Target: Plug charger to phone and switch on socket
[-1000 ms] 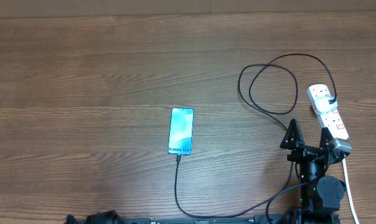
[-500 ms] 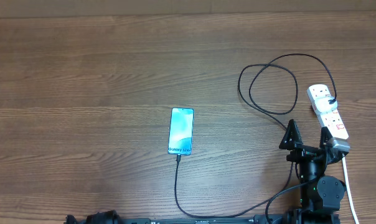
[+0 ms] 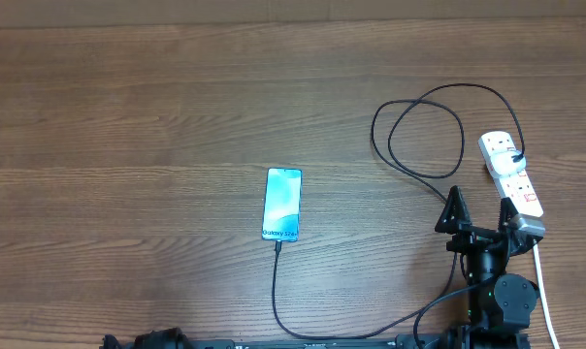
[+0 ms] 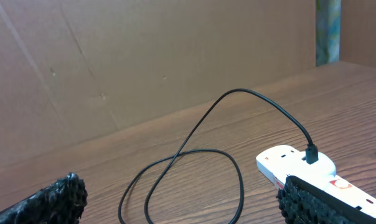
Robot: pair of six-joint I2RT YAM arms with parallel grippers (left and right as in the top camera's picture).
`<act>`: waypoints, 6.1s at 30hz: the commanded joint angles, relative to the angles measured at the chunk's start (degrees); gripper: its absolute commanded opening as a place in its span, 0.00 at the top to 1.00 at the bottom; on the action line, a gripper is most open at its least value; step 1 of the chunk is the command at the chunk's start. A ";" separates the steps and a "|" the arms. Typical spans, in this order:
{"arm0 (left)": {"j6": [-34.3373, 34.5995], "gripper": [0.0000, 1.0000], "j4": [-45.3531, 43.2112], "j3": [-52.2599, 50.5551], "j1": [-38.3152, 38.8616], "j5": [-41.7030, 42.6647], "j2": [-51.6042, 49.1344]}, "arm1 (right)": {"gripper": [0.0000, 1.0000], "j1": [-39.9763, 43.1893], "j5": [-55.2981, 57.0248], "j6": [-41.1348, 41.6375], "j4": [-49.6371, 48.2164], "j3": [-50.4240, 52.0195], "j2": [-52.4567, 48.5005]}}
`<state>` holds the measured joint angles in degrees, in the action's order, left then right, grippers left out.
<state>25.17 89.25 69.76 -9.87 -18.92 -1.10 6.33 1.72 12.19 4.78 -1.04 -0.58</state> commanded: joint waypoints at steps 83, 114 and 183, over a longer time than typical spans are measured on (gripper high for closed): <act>-17.68 0.01 -85.02 -69.44 10.23 22.77 0.85 | 0.00 -0.20 -0.11 -0.26 -0.13 0.59 0.42; -17.68 0.01 -85.02 -69.44 10.23 22.77 0.85 | 0.00 -0.20 -0.11 -0.26 -0.13 0.59 0.42; -17.68 0.01 -85.02 -69.44 10.23 22.77 0.85 | 0.00 -0.20 -0.11 -0.26 -0.13 0.59 0.42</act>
<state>8.73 4.27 0.60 0.03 3.05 -0.86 6.33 1.72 12.16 4.82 -1.04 -0.58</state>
